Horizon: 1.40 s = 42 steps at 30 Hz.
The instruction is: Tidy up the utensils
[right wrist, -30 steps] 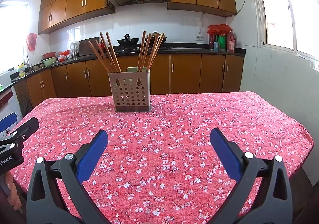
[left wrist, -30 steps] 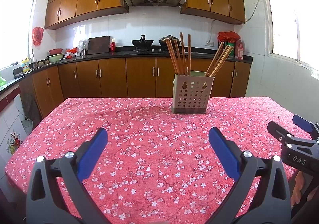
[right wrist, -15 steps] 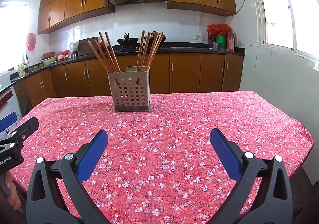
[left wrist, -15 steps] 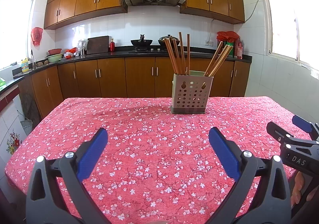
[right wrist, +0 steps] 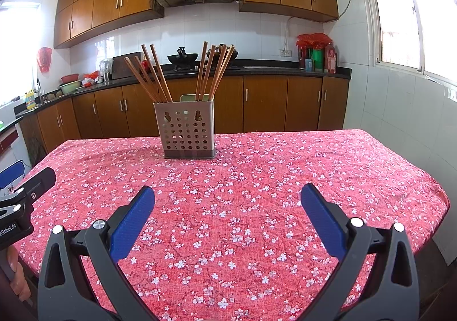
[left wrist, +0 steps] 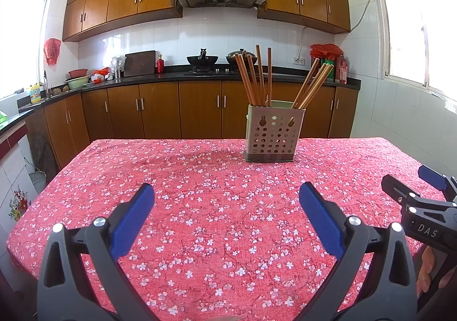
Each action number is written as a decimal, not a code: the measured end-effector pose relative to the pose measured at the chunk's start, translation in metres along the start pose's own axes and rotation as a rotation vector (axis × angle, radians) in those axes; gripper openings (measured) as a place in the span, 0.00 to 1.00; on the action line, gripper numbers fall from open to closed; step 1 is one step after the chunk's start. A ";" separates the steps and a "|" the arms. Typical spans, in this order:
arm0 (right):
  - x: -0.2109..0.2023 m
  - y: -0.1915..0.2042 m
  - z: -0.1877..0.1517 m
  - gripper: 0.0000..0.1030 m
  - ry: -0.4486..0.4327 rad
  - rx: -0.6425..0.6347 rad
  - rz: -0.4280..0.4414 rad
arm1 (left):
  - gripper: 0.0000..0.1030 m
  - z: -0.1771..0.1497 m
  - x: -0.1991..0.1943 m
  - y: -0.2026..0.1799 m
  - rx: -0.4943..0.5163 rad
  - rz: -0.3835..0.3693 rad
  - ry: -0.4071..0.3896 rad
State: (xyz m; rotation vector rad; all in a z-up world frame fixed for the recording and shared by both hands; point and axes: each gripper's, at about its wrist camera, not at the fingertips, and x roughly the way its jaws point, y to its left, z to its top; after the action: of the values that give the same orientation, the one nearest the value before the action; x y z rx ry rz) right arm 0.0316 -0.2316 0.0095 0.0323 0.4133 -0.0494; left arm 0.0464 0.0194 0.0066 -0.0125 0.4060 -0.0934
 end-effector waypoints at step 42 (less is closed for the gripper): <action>0.002 0.001 -0.006 0.98 0.009 0.003 -0.001 | 0.96 -0.004 0.004 0.013 -0.004 -0.003 0.013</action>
State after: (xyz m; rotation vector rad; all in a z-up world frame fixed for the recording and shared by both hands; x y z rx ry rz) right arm 0.0308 -0.2309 0.0031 0.0358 0.4222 -0.0505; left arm 0.0500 0.0324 0.0009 -0.0162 0.4189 -0.0961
